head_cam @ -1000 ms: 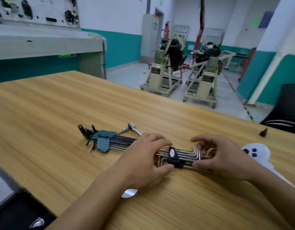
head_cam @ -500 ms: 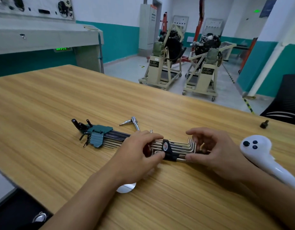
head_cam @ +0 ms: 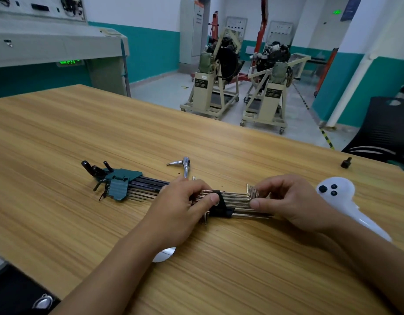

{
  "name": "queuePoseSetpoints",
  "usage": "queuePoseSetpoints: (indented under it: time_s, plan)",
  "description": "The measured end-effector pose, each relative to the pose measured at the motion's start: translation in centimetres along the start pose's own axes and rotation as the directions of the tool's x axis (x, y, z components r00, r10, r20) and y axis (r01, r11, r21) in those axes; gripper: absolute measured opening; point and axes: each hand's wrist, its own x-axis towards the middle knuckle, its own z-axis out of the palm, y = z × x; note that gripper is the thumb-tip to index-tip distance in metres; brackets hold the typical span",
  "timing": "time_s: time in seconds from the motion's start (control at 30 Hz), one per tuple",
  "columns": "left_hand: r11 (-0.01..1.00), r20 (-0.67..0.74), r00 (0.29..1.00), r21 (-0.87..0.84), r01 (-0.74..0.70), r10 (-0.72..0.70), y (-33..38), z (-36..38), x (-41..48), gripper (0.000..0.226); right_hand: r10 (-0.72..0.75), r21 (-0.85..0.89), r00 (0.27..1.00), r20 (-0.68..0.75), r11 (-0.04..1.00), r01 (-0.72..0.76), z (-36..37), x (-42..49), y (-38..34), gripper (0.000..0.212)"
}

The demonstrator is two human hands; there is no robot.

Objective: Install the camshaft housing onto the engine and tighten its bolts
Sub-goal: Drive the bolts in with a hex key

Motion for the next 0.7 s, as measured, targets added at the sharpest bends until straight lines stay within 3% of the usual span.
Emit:
queuePoseSetpoints:
  time_s: [0.1, 0.2, 0.3, 0.37, 0.47, 0.53, 0.6, 0.67, 0.7]
  plan:
    - [0.998, -0.024, 1.000, -0.062, -0.014, 0.012, 0.1, -0.3, -0.3, 0.005, -0.007, 0.002, 0.998, 0.058, 1.000, 0.007, -0.3, -0.1, -0.4, 0.021]
    - [0.980, -0.089, 0.996, -0.200, 0.007, -0.025, -0.1, -0.9, -0.7, 0.023, -0.077, -0.033, 0.989, 0.125, 0.996, 0.081, -0.6, -0.3, -1.2, 0.018]
    - [0.949, -0.127, 0.988, -0.313, 0.049, -0.092, -0.3, -1.5, -0.8, 0.032, -0.082, -0.156, 0.932, 0.353, 0.977, 0.145, -0.9, -0.9, -1.8, 0.009]
    - [0.949, -0.125, 0.988, -0.310, 0.053, -0.096, -0.2, -1.6, -0.9, 0.033, -0.087, -0.235, 0.899, 0.430, 0.951, 0.204, -0.4, -1.2, -2.3, 0.008]
    - [0.953, -0.147, 0.984, -0.297, 0.051, -0.099, -0.2, -1.4, -0.8, 0.030, -0.134, -0.213, 0.949, 0.285, 0.957, 0.199, 0.7, -0.8, -2.5, 0.009]
    - [0.956, -0.161, 0.981, -0.287, 0.055, -0.105, -0.3, -1.3, -0.8, 0.028, -0.019, -0.253, 0.996, 0.090, 0.967, 0.041, 1.7, 0.1, -2.7, 0.016]
    - [0.965, -0.167, 0.981, -0.259, 0.053, -0.099, -0.3, -1.2, -0.8, 0.029, 0.141, -0.400, 0.990, 0.031, 0.909, -0.117, 2.9, 0.8, -3.4, 0.052]
    - [0.974, -0.177, 0.980, -0.223, 0.048, -0.088, -0.2, -1.2, -0.8, 0.033, 0.156, -0.564, 0.986, 0.058, 0.820, -0.097, 4.2, 1.1, -3.6, 0.079]
    - [0.977, -0.189, 0.978, -0.206, 0.048, -0.088, -0.2, -1.2, -0.8, 0.034, 0.129, -0.610, 0.989, 0.077, 0.790, -0.055, 4.9, 1.1, -3.7, 0.082]
